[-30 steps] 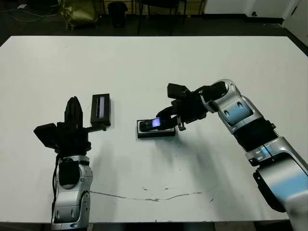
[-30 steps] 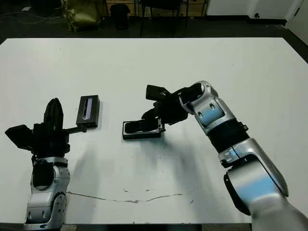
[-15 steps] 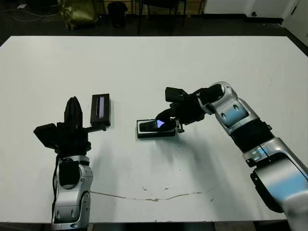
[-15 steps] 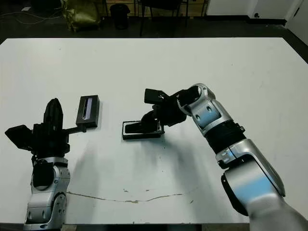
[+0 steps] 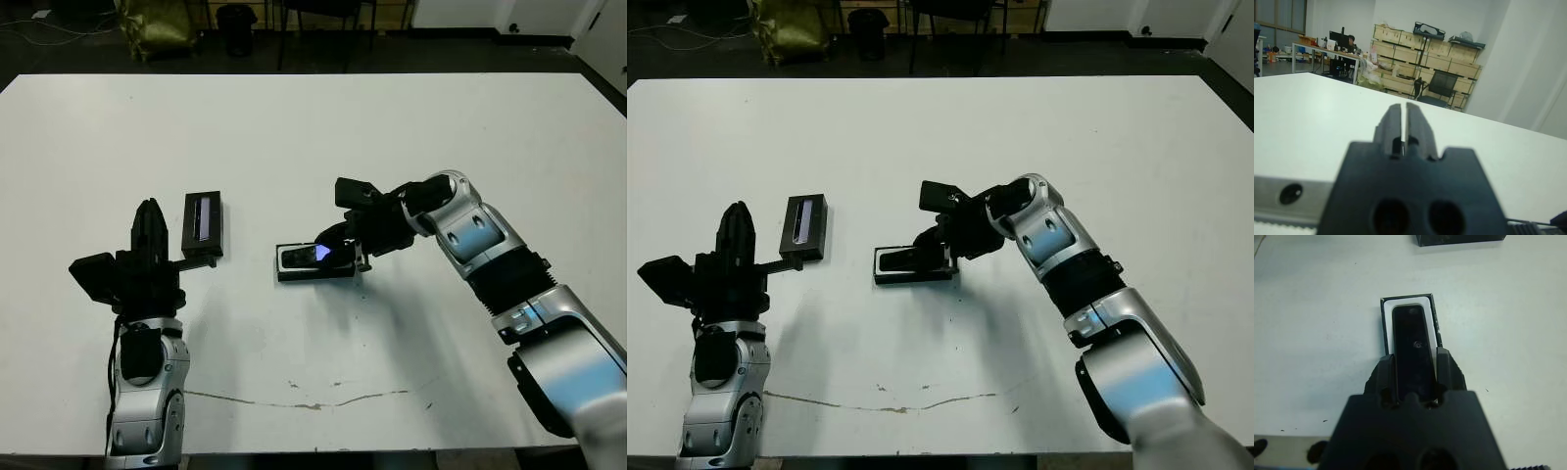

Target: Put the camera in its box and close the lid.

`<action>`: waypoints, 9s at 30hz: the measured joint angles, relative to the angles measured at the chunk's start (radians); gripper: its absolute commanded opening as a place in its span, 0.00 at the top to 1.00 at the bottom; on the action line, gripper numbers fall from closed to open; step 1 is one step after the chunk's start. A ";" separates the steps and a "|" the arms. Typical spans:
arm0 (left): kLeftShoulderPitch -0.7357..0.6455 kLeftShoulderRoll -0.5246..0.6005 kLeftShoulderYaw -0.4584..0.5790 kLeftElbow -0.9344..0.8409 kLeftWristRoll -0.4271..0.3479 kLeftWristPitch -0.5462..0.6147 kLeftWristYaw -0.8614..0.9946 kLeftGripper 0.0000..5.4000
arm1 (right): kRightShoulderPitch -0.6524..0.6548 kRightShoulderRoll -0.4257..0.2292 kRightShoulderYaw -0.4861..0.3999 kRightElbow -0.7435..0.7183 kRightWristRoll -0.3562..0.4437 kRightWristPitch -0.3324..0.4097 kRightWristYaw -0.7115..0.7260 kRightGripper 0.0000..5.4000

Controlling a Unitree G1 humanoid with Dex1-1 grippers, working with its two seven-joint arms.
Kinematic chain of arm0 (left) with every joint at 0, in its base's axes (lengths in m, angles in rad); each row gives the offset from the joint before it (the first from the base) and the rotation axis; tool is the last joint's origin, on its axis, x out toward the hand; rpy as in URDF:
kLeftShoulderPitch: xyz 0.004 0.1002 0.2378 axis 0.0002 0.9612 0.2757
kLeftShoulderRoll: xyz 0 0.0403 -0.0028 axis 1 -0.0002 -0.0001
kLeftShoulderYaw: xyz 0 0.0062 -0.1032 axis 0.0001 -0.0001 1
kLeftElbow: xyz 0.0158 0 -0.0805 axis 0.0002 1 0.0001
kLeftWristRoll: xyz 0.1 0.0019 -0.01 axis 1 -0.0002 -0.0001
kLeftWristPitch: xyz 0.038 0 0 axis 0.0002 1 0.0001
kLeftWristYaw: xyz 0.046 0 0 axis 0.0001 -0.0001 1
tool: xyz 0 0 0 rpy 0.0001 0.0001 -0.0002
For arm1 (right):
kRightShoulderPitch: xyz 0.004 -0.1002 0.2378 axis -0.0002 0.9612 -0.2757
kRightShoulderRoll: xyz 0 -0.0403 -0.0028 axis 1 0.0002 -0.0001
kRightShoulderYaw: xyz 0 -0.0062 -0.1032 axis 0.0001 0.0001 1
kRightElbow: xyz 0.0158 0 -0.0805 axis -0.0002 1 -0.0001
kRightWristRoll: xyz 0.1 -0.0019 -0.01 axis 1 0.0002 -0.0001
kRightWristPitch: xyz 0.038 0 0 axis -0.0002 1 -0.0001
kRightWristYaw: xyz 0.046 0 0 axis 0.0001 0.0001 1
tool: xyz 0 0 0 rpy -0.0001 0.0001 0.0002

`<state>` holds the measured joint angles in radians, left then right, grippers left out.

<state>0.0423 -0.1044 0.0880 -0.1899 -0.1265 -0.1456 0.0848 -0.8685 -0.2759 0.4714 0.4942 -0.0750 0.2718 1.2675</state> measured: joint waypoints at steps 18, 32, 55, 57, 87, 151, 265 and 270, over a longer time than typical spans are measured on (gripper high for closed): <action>0.000 0.000 -0.001 -0.001 0.007 0.000 0.005 1.00 | 0.005 0.005 -0.087 0.073 0.025 -0.218 -0.023 0.63; 0.000 0.000 -0.001 0.000 0.006 0.000 0.005 1.00 | 0.002 -0.001 -0.182 0.010 0.087 -0.146 -0.080 1.00; -0.002 0.000 0.000 -0.004 0.008 0.006 0.006 1.00 | 0.474 0.003 -0.229 -0.618 0.064 -0.011 -0.598 1.00; -0.002 0.000 0.000 -0.004 0.008 0.006 0.006 1.00 | 0.516 0.000 -0.197 -0.659 0.018 -0.012 -0.632 1.00; 0.000 -0.001 -0.001 -0.004 0.023 0.007 0.009 1.00 | 0.521 -0.004 -0.070 -0.558 -0.152 0.056 -0.684 1.00; -0.029 0.079 -0.123 -0.279 0.248 0.598 0.001 0.47 | 0.872 0.137 -0.450 -0.832 0.279 -0.003 -0.980 1.00; -0.407 0.020 -0.031 0.148 0.173 1.046 0.078 0.00 | 0.886 0.133 -0.428 -0.791 0.343 -0.041 -0.935 1.00; -0.407 0.012 -0.014 0.155 0.152 1.038 0.074 0.00 | 0.888 0.133 -0.428 -0.794 0.343 -0.039 -0.936 1.00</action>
<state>-0.3648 -0.0923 0.0738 -0.0347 0.0255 0.8922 0.1588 0.0190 -0.1430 0.0431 -0.2996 0.2685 0.2331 0.3317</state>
